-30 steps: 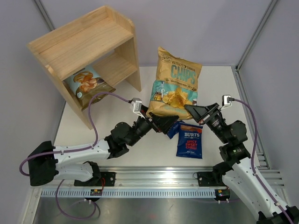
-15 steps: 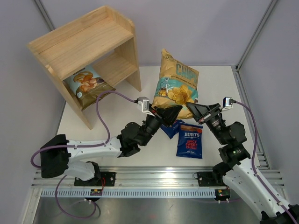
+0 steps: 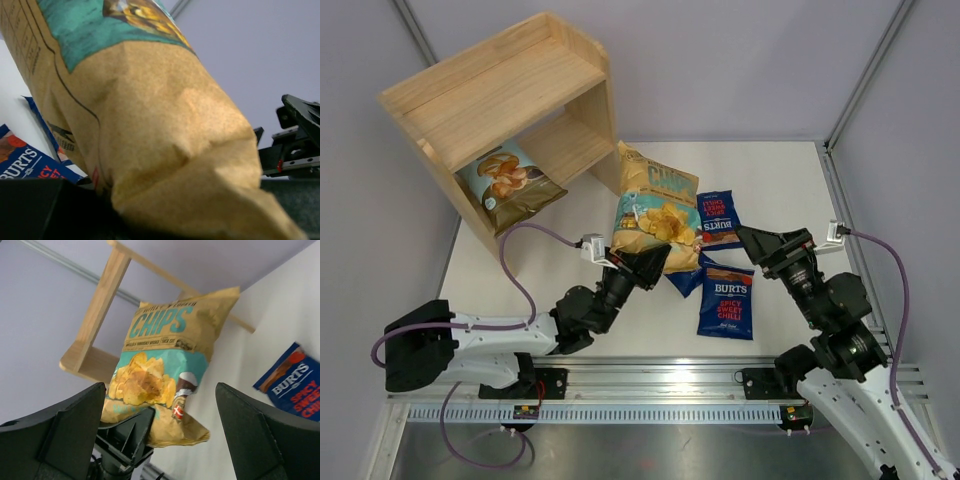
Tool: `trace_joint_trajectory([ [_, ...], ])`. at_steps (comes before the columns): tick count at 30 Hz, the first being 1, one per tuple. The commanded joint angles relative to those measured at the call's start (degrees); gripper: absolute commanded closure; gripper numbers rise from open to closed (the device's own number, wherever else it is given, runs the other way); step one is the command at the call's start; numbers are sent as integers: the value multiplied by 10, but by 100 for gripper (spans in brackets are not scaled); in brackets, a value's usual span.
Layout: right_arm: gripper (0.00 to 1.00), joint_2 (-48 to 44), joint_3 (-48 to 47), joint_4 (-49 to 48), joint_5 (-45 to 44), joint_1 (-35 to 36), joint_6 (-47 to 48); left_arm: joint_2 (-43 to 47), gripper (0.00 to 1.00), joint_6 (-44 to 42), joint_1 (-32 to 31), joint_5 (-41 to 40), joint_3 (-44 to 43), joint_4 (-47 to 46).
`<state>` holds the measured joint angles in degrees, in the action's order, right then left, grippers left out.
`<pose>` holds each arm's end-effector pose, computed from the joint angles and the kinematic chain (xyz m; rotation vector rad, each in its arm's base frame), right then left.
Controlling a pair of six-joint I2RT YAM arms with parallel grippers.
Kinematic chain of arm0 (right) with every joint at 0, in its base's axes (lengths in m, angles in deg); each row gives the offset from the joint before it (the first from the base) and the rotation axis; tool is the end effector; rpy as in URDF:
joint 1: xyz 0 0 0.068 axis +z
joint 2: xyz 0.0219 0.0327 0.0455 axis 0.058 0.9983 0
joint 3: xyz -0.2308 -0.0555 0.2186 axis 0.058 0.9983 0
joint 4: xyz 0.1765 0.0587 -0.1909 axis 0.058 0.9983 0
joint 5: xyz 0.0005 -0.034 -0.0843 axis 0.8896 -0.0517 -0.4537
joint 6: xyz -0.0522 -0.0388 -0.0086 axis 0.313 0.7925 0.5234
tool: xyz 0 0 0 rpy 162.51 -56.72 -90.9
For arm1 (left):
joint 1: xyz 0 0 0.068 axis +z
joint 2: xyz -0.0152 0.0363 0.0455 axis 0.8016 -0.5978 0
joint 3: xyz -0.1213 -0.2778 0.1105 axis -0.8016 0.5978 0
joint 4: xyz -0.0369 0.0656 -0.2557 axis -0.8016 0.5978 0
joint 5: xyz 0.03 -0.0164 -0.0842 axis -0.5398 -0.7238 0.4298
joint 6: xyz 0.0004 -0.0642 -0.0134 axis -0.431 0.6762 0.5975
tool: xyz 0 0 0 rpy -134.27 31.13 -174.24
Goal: Place and organize the chips bags onto the shelf
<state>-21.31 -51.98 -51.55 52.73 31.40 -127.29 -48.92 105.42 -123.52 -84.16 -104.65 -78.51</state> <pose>0.0762 0.0394 0.3623 0.4242 1.4930 1.2060 0.1120 -0.2228 0.3272 -0.1327 1.3902 -1.1392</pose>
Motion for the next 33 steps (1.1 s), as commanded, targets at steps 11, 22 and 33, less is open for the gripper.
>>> trace_joint_trajectory([
  [11, 1, -52, -58, 156, -125, 0, 127, 70, 90, -59, 0, -200, -1, -123],
  [22, 1, -46, -79, 152, -110, 0, 140, 74, 91, -35, 110, -192, -48, -81],
  [33, 1, -30, -118, 151, -77, 0, 157, -13, 91, 11, 257, -115, -136, -19],
])
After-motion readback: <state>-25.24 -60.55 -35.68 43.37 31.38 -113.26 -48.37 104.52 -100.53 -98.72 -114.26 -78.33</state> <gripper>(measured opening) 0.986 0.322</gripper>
